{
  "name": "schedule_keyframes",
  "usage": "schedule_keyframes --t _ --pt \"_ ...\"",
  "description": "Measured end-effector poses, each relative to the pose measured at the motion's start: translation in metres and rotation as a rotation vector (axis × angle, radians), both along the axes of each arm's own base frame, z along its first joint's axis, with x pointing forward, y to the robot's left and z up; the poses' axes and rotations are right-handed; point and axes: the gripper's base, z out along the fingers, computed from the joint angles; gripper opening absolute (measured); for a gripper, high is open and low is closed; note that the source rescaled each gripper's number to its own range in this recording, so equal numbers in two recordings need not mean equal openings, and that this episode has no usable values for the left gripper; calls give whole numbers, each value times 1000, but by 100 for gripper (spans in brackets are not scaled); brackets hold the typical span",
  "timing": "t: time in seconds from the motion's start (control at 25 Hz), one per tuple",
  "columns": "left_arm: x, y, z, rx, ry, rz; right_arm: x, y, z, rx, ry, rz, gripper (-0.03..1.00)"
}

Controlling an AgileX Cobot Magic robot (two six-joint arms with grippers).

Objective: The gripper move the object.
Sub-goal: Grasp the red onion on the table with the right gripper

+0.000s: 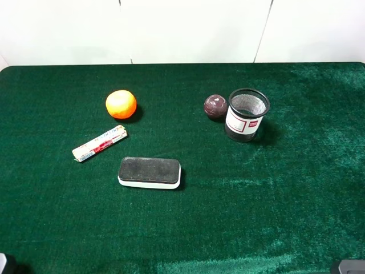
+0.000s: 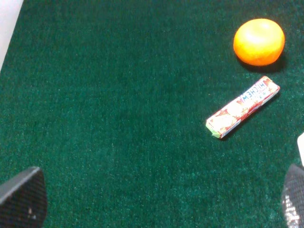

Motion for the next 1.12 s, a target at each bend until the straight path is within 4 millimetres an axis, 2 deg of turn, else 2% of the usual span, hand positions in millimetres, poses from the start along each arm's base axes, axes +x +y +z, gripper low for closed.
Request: schedule_keyframes --t 1.12 --pt "0 0 0 0 0 0 0 0 0 0 -1 0 100"
